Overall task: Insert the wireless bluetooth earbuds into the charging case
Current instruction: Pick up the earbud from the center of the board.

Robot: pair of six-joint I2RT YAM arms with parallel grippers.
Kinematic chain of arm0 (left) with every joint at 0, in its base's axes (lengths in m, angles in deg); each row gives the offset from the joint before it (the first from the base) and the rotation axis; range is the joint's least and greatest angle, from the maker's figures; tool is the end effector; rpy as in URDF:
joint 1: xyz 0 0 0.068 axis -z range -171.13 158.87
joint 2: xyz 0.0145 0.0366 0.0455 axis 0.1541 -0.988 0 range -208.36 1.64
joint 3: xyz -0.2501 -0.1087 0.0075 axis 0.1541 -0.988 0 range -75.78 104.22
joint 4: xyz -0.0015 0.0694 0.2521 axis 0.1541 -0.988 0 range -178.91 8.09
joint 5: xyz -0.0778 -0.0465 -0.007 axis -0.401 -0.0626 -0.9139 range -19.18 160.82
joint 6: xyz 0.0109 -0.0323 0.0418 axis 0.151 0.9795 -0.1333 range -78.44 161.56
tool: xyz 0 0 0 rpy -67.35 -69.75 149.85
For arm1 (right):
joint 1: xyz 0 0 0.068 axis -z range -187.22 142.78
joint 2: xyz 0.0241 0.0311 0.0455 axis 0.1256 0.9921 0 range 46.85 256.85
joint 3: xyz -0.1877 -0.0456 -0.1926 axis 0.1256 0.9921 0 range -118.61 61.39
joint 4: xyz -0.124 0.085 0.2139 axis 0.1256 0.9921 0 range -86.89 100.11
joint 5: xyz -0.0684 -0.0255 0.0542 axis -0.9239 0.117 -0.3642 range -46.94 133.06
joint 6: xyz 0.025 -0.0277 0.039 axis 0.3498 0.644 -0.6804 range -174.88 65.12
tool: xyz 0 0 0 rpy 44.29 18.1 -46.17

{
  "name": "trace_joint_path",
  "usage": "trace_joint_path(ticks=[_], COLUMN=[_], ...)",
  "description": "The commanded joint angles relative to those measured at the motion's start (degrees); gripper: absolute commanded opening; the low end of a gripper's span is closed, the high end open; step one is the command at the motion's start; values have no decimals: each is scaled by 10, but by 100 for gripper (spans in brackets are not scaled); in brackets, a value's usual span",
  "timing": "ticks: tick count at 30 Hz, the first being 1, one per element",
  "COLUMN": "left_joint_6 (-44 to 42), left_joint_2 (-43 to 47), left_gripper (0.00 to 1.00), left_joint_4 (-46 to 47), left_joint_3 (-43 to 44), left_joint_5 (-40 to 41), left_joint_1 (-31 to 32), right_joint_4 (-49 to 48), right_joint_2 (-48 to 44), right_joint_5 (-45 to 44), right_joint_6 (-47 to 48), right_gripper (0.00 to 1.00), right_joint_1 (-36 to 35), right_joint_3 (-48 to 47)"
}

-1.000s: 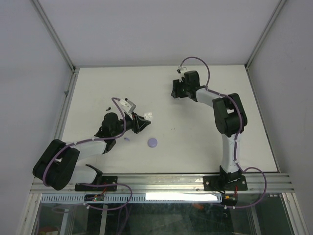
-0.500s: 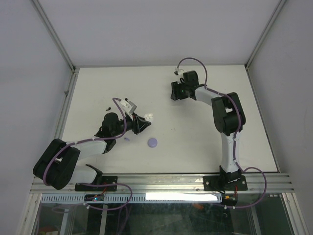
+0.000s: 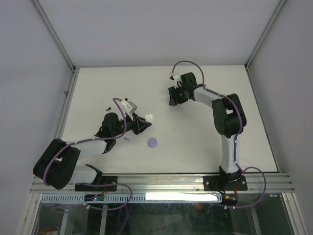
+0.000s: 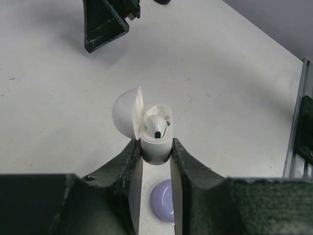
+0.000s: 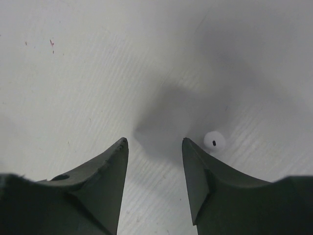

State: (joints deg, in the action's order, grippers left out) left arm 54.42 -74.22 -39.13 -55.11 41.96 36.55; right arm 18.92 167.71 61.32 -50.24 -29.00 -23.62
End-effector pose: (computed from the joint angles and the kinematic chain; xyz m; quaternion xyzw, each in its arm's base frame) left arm 0.2109 -0.1301 0.1799 0.2522 0.7283 -0.3924 0.5019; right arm 0.4193 0.1795 0.1606 -0.2639 0.8960 0.1965 0.2983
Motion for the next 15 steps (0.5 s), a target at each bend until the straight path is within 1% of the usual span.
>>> trace_joint_path(ticks=[1, 5, 10, 13, 15], left_joint_6=[-4, -2, -1, -3, -2], left_joint_2=[5, 7, 8, 9, 9], left_gripper=[0, 0, 0, 0, 0], left_joint_4=[26, 29, 30, 28, 28], left_joint_3=[6, 5, 4, 4, 4], left_joint_5=[-18, -19, -17, -16, -14], left_joint_1=[-3, -3, -3, -2, -3], right_joint_4=[58, 57, 31, 19, 24], right_joint_2=[-47, -75, -123, -133, -122], right_joint_5=[-22, -32, -45, -95, -135], right_joint_6=[10, 12, 5, 6, 15], right_gripper=[51, 51, 51, 51, 51], right_joint_1=[-4, -7, -10, -10, -9], right_joint_3=[25, 37, 46, 43, 29])
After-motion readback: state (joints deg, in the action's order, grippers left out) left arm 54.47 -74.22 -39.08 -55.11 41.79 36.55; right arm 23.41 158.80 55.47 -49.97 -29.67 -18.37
